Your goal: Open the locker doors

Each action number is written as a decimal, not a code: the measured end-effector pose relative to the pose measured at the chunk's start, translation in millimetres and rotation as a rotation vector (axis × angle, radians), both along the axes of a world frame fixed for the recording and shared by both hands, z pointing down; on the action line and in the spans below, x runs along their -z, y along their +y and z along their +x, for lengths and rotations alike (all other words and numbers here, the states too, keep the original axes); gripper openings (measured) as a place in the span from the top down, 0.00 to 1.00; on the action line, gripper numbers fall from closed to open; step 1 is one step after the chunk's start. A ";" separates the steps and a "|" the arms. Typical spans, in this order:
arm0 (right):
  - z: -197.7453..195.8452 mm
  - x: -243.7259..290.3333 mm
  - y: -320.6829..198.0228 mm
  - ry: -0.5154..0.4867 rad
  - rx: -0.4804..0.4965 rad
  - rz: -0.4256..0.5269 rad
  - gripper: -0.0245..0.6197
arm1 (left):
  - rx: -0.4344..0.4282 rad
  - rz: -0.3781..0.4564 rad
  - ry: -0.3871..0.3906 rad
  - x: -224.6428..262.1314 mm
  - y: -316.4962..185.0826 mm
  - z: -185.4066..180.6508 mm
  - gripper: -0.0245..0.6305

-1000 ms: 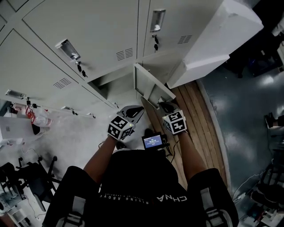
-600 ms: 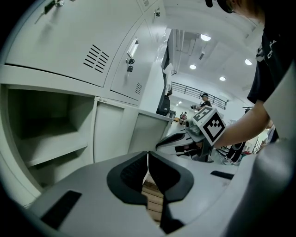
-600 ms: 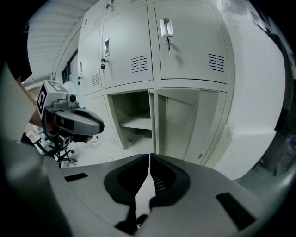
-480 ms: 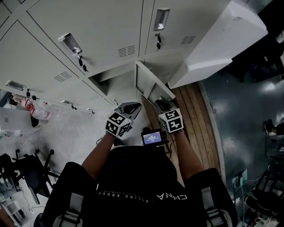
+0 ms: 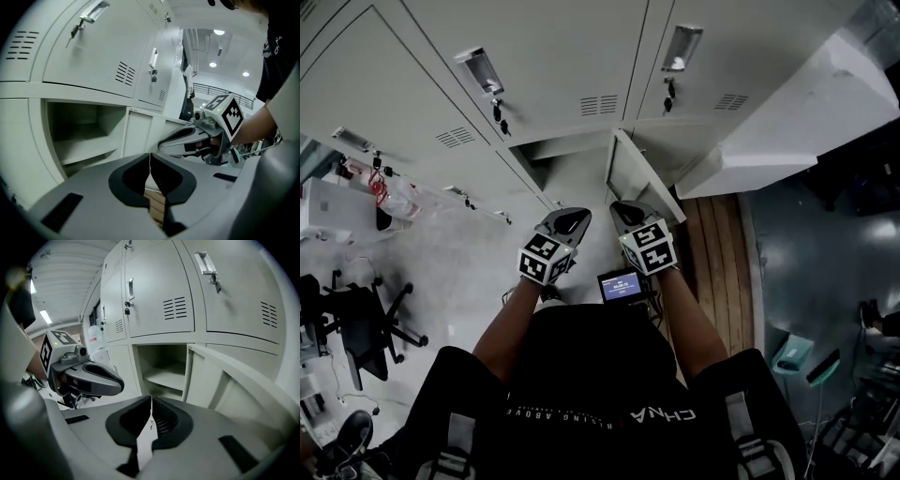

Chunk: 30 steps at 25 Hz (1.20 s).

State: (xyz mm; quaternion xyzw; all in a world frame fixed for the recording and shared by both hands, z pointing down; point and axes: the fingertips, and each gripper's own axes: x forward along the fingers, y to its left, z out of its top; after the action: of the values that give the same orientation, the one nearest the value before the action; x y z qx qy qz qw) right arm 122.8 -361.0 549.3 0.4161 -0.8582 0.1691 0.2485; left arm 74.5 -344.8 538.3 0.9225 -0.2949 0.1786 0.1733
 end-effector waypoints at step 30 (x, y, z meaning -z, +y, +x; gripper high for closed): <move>-28.3 17.3 75.9 -0.033 -0.107 0.039 0.91 | 0.261 0.018 0.046 20.8 126.4 -105.2 0.93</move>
State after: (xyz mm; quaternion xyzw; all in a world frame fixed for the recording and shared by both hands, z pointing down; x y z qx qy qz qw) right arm 94.5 -285.1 531.9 0.4635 -0.8418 0.1720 0.2167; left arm -30.7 -218.5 517.4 0.8818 -0.4099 0.1308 0.1933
